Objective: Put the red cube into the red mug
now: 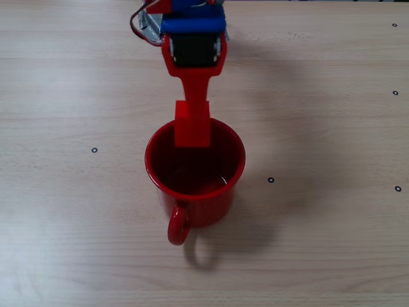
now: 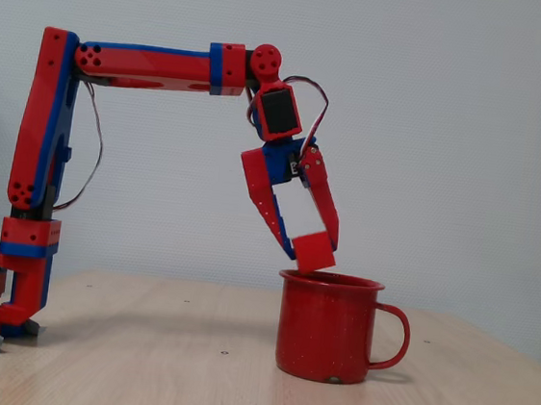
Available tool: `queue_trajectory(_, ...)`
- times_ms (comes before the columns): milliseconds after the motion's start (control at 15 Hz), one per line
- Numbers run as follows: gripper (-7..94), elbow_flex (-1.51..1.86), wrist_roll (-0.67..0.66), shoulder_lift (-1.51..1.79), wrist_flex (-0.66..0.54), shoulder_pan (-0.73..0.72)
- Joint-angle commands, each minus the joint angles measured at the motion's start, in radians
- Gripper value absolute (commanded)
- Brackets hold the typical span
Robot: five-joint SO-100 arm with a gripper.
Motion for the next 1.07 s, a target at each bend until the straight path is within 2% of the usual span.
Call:
queue_trajectory(0, 0, 0.017, 0.008, 0.115, -0.051, 0.005)
queue_trajectory(333, 0, 0.092, 0.002, 0.132, -0.163, 0.005)
queue_trajectory(800, 0, 0.109, 0.008, 0.133, -0.216, 0.012)
queue_trajectory(867, 10, 0.112, 0.006, 0.133, -0.216, 0.012)
queue_trajectory(933, 24, 0.115, -0.017, 0.133, -0.204, 0.009)
queue_trajectory(1000, 28, 0.117, -0.028, 0.135, -0.201, 0.008)
